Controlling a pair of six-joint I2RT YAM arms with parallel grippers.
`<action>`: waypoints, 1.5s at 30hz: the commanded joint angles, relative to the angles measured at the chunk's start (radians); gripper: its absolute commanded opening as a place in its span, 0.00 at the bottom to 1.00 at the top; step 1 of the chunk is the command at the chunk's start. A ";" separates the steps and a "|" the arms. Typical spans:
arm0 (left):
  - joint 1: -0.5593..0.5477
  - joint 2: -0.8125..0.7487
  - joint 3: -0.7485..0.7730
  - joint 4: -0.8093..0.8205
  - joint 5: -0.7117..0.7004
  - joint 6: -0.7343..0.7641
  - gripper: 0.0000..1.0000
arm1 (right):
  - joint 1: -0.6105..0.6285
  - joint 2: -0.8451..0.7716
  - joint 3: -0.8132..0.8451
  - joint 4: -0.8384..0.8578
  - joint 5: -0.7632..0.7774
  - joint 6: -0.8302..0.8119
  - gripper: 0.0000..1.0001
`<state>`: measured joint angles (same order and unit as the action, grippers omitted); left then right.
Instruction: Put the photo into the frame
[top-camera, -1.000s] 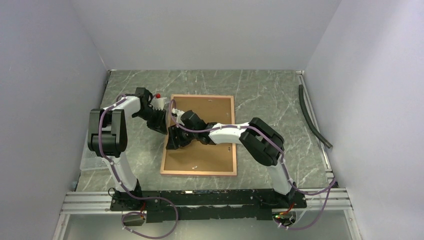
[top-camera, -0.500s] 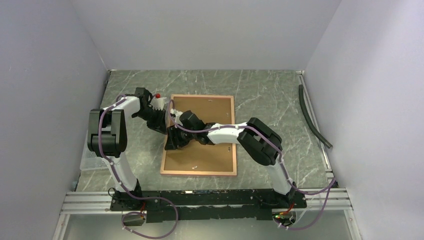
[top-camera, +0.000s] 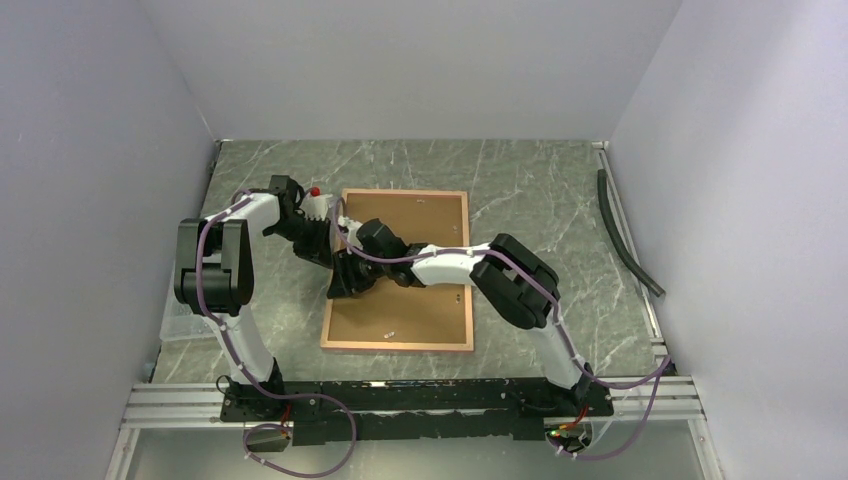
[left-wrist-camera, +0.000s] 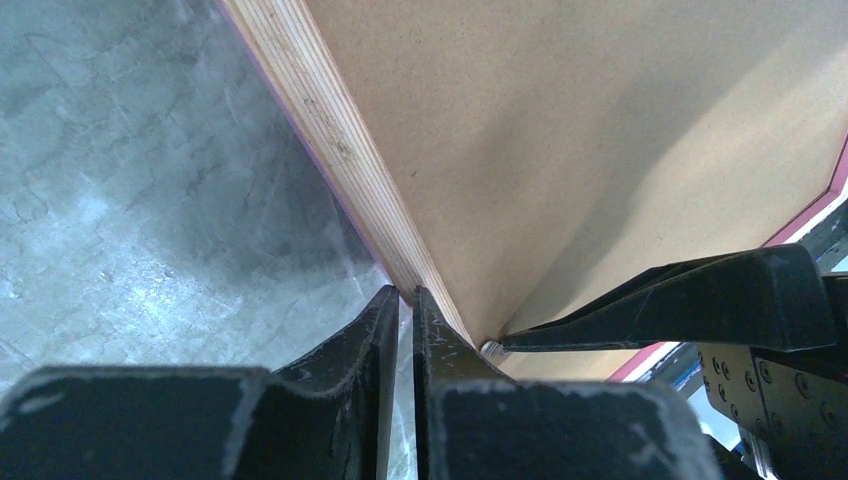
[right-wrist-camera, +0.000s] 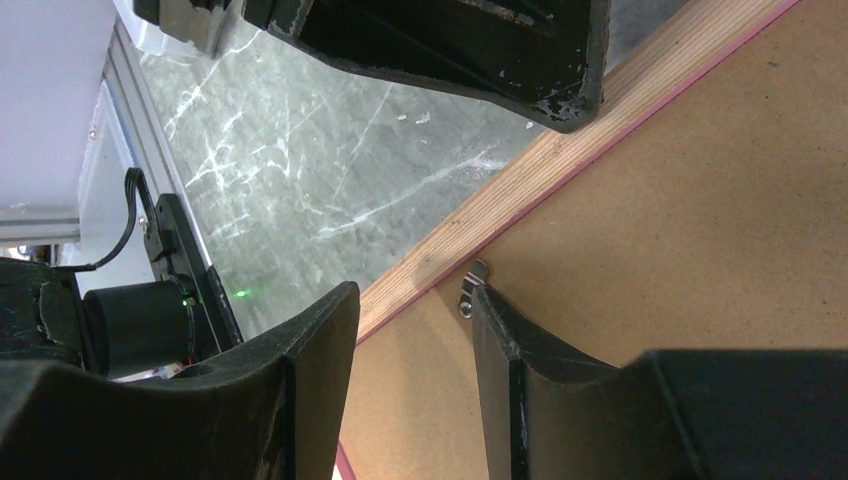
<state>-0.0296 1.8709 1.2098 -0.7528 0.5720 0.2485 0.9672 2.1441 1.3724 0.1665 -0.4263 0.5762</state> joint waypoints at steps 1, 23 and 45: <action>-0.002 -0.014 -0.011 0.026 -0.014 0.023 0.14 | 0.012 0.027 0.051 0.032 -0.049 -0.006 0.48; -0.003 -0.008 -0.001 0.026 -0.014 0.016 0.10 | 0.016 0.077 0.118 0.013 -0.187 -0.042 0.41; -0.005 0.026 0.013 0.028 -0.008 0.007 0.07 | 0.045 0.134 0.189 -0.100 -0.253 -0.174 0.31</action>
<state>-0.0174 1.8690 1.2140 -0.7639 0.5602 0.2459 0.9447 2.2391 1.5242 0.0597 -0.5636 0.4309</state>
